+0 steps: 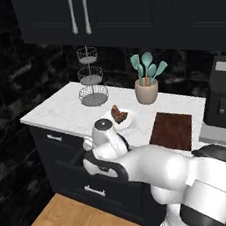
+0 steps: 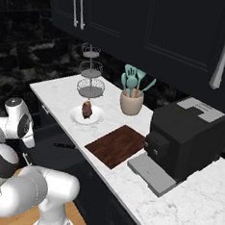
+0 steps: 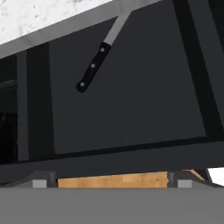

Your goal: Pick up the knife from the drawer and place it on the cutting board. Then place the meat from the plate to the cutting board.

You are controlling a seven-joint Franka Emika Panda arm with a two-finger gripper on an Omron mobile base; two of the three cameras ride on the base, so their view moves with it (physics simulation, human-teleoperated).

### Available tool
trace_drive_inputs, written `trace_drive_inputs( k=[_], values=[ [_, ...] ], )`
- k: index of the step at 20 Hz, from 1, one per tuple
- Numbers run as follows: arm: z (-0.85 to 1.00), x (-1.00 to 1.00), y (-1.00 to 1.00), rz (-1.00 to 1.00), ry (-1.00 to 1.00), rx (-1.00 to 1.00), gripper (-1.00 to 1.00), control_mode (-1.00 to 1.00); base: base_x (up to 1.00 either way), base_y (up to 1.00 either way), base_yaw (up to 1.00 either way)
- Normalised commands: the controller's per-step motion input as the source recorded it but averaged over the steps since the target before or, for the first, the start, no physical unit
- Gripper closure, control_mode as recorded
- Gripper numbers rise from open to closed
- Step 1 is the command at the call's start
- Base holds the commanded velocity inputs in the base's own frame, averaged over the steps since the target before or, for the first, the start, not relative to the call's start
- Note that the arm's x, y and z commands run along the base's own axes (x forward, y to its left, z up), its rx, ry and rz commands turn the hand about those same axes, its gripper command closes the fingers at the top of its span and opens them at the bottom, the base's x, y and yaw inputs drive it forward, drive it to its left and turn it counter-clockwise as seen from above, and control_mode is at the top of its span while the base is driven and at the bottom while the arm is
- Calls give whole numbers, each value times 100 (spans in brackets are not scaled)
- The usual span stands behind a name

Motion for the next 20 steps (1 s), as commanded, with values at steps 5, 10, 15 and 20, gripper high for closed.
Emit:
trace_drive_inputs(
  k=[5, 10, 15, 20],
  values=[
    [-27, 25, -5, 7, 22, 0, -100, -100, 0, 0, 0],
    [-15, 26, -1, 9, 28, 0, -100, -100, 0, 0, 0],
    [-22, 3, 0, 6, 14, 0, -100, -100, 0, 0, 0],
    [-32, -5, 0, 3, 1, 0, -100, -100, 0, 0, 0]
  ],
)
